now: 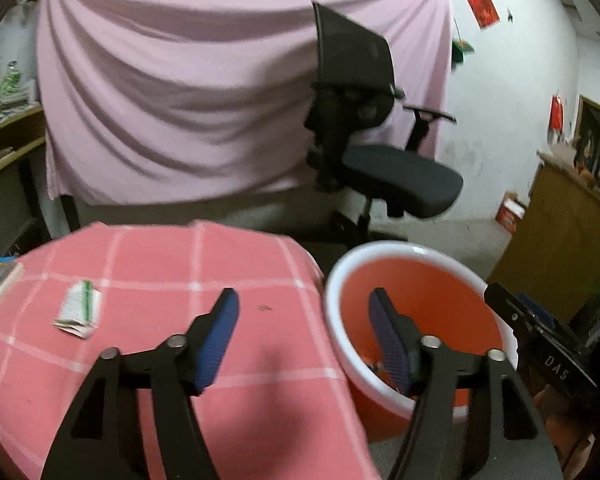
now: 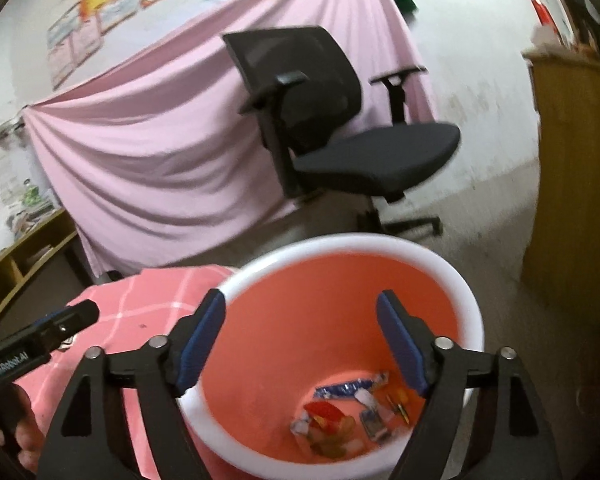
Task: Collect trash
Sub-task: 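Move the left tool back over the white packet with a green stripe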
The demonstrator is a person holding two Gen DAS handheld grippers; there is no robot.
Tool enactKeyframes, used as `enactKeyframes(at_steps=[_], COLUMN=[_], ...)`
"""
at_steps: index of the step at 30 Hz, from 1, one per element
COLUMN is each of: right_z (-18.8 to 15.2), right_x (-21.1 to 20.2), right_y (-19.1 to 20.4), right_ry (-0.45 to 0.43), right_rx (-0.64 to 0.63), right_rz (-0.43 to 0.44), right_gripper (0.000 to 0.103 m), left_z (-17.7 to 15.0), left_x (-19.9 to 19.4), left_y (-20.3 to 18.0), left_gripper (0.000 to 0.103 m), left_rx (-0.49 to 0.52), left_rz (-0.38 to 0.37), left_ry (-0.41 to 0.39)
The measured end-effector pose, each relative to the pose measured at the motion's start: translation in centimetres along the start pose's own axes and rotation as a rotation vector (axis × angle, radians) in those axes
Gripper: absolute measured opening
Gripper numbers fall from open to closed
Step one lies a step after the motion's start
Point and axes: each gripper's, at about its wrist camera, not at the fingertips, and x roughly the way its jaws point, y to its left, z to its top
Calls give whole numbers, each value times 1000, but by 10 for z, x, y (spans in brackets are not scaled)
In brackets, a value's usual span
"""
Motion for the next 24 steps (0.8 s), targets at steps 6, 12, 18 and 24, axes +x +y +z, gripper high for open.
enactKeyframes(at_steps=[6, 12, 18, 24], right_z=[9, 14, 13, 5], right_x=[-13, -19, -27, -30], right_y=[38, 78, 121, 164], right_ry=[-148, -228, -317, -387], right_rx=[-36, -105, -178, -250], right_rz=[38, 92, 139, 168], right_gripper=[103, 103, 103, 103], left_z=[7, 2, -9, -24], left_x=[-45, -72, -94, -115], left_y=[40, 88, 122, 157], left_gripper=[101, 101, 101, 101], left_rx=[-33, -72, -65, -55], left_rz=[102, 148, 221, 292], left_ry=[-210, -280, -359, -431])
